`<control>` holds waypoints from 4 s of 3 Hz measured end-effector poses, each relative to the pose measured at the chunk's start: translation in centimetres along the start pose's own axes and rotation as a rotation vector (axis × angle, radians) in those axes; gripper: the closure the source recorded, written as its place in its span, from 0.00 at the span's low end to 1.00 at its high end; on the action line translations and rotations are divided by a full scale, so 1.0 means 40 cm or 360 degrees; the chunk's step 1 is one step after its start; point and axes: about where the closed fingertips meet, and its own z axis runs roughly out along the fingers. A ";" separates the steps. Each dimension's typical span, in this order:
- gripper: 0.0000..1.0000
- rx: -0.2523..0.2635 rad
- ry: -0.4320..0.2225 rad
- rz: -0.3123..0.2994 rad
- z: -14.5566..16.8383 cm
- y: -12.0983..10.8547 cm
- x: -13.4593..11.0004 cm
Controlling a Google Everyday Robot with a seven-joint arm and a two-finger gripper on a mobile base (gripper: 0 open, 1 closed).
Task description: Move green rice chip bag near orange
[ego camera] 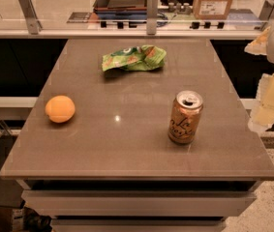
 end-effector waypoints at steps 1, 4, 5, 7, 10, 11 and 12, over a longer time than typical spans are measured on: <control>0.00 0.0019 0.0007 -0.0003 -0.004 -0.003 -0.004; 0.00 0.0320 -0.0225 0.0231 -0.014 -0.204 -0.063; 0.00 0.0394 -0.0449 0.0355 -0.006 -0.282 -0.047; 0.00 0.0526 -0.0910 0.0405 0.019 -0.412 -0.101; 0.00 0.0436 -0.0783 0.0471 0.113 -0.426 -0.143; 0.00 0.0402 -0.0759 0.0586 0.184 -0.432 -0.184; 0.00 0.0410 -0.0739 0.0700 0.256 -0.437 -0.221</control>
Offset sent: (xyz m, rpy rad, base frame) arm 0.0569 0.0056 0.0239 0.0121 -0.1637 -0.0743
